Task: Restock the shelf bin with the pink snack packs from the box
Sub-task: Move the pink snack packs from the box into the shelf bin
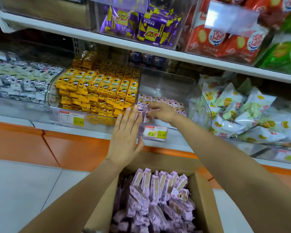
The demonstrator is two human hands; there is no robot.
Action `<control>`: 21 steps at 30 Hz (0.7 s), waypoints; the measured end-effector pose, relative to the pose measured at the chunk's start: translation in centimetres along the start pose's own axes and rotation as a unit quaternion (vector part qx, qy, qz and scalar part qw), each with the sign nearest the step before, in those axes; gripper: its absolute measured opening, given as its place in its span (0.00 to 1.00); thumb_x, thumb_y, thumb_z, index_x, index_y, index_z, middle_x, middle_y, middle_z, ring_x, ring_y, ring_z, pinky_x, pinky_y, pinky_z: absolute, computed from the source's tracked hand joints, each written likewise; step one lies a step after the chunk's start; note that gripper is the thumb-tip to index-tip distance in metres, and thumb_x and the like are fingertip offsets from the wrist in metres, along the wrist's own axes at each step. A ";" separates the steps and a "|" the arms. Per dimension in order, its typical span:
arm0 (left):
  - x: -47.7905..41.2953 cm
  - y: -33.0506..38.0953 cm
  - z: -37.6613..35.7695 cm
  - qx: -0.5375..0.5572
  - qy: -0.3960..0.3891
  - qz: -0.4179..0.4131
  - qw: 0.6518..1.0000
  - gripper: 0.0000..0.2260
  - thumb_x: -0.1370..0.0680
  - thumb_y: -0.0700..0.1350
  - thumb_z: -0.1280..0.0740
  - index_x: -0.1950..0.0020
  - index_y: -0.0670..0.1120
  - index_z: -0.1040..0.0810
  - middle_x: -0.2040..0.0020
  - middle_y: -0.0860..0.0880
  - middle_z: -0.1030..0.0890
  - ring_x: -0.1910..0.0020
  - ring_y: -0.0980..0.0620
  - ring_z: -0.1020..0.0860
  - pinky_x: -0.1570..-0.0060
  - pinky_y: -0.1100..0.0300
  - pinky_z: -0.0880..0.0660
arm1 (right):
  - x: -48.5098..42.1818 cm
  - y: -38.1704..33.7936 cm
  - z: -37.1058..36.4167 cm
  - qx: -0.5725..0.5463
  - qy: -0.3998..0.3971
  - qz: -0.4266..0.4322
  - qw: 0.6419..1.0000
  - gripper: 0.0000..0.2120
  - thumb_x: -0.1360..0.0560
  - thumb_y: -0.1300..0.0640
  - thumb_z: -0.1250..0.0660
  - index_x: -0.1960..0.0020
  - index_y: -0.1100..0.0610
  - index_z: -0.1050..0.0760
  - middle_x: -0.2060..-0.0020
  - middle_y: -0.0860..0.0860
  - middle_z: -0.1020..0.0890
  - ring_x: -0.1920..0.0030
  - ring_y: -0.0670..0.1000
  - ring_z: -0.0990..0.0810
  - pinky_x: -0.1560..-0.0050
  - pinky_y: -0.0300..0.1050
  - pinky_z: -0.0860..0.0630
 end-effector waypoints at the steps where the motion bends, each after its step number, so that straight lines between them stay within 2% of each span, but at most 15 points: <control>1: 0.2 0.4 0.2 0.003 0.009 0.001 1.000 0.33 0.27 0.47 0.37 0.23 0.40 0.41 0.22 0.40 0.45 0.22 0.41 0.49 0.25 0.45 0.48 | 1.1 -0.4 0.7 -0.009 0.037 0.022 0.999 0.17 0.23 0.62 0.33 0.35 0.61 0.25 0.36 0.57 0.23 0.42 0.53 0.22 0.38 0.51 0.25; 3: 0.9 1.7 0.7 0.034 0.049 0.003 0.998 0.28 0.30 0.44 0.37 0.29 0.41 0.32 0.28 0.39 0.35 0.28 0.38 0.38 0.32 0.45 0.40 | 4.4 -1.1 2.0 -0.060 0.094 0.076 0.991 0.13 0.23 0.64 0.35 0.39 0.61 0.23 0.44 0.57 0.19 0.53 0.50 0.20 0.49 0.46 0.21; 5: 2.0 3.5 0.7 0.062 0.084 -0.017 0.994 0.21 0.32 0.43 0.39 0.39 0.43 0.27 0.39 0.41 0.29 0.41 0.40 0.32 0.43 0.48 0.36 | 8.6 -1.1 2.6 -0.102 0.110 0.118 0.982 0.09 0.21 0.65 0.37 0.44 0.62 0.22 0.54 0.56 0.18 0.62 0.50 0.21 0.60 0.42 0.22; 6: 2.8 4.4 0.2 0.071 0.076 -0.033 0.994 0.17 0.32 0.44 0.40 0.44 0.44 0.26 0.45 0.43 0.27 0.46 0.42 0.31 0.48 0.50 0.35 | 10.9 -0.6 2.5 -0.111 0.104 0.129 0.980 0.08 0.21 0.65 0.38 0.46 0.63 0.21 0.58 0.56 0.19 0.65 0.50 0.22 0.63 0.41 0.23; 8: 5.0 6.2 -2.0 0.108 0.002 -0.060 0.992 0.12 0.31 0.46 0.41 0.51 0.46 0.25 0.54 0.47 0.25 0.54 0.45 0.28 0.56 0.53 0.36 | 14.9 1.6 1.7 -0.124 0.074 0.123 0.982 0.08 0.20 0.63 0.39 0.51 0.62 0.21 0.62 0.59 0.19 0.67 0.51 0.23 0.66 0.39 0.26; 10: 7.7 8.0 -4.9 0.154 -0.123 -0.074 0.978 0.11 0.30 0.47 0.43 0.55 0.47 0.23 0.58 0.48 0.23 0.56 0.45 0.24 0.58 0.53 0.32 | 17.6 5.4 -0.1 -0.100 0.042 0.082 0.991 0.08 0.20 0.61 0.38 0.55 0.58 0.20 0.62 0.59 0.18 0.67 0.50 0.22 0.66 0.39 0.26; 11: 9.3 8.8 -6.4 0.151 -0.202 -0.081 0.964 0.13 0.28 0.47 0.44 0.53 0.47 0.21 0.55 0.48 0.22 0.52 0.44 0.23 0.55 0.52 0.30 | 18.4 8.4 -1.3 -0.073 0.026 0.055 0.996 0.08 0.21 0.61 0.37 0.55 0.60 0.20 0.61 0.59 0.17 0.66 0.51 0.21 0.65 0.41 0.24; 13: 12.8 9.8 -9.0 0.108 -0.345 -0.075 0.929 0.17 0.24 0.48 0.44 0.40 0.50 0.23 0.42 0.48 0.23 0.39 0.44 0.28 0.42 0.51 0.33 | 19.7 14.9 -4.3 0.000 -0.024 -0.022 0.999 0.07 0.22 0.61 0.35 0.51 0.63 0.20 0.56 0.59 0.17 0.63 0.50 0.20 0.57 0.45 0.22; 15: 16.0 10.3 -10.8 0.080 -0.442 -0.052 0.892 0.21 0.22 0.52 0.46 0.30 0.52 0.30 0.29 0.48 0.31 0.28 0.46 0.38 0.31 0.51 0.42 | 21.3 21.0 -7.0 0.056 -0.074 -0.100 0.991 0.10 0.23 0.58 0.33 0.46 0.63 0.22 0.52 0.59 0.19 0.56 0.52 0.20 0.51 0.50 0.23; 18: 18.7 10.6 -11.9 0.072 -0.499 -0.033 0.863 0.24 0.19 0.50 0.44 0.23 0.50 0.40 0.21 0.48 0.46 0.22 0.46 0.51 0.25 0.48 0.51 | 23.4 26.6 -9.9 0.127 -0.075 -0.156 0.977 0.16 0.26 0.56 0.29 0.43 0.64 0.24 0.47 0.59 0.21 0.49 0.55 0.22 0.51 0.44 0.27; 19: 19.0 10.6 -12.1 0.070 -0.498 -0.031 0.864 0.24 0.19 0.49 0.44 0.23 0.50 0.41 0.21 0.48 0.48 0.22 0.46 0.52 0.26 0.48 0.51 | 23.7 27.9 -10.7 0.133 -0.062 -0.159 0.976 0.17 0.28 0.57 0.28 0.43 0.63 0.24 0.46 0.58 0.22 0.48 0.55 0.22 0.51 0.44 0.27; 21: 19.1 10.6 -12.3 0.065 -0.479 -0.038 0.874 0.24 0.20 0.48 0.43 0.24 0.49 0.38 0.22 0.48 0.44 0.23 0.46 0.49 0.27 0.51 0.48 | 23.6 28.6 -11.4 0.124 -0.030 -0.172 0.977 0.13 0.30 0.61 0.28 0.46 0.61 0.21 0.45 0.59 0.21 0.44 0.57 0.22 0.48 0.48 0.24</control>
Point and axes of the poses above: each hand's wrist, its own x-axis away from the middle knuckle, its own z-axis out of the back of the hand, y = z × x, the point moved 3 cm from there along -x, towards the middle knuckle
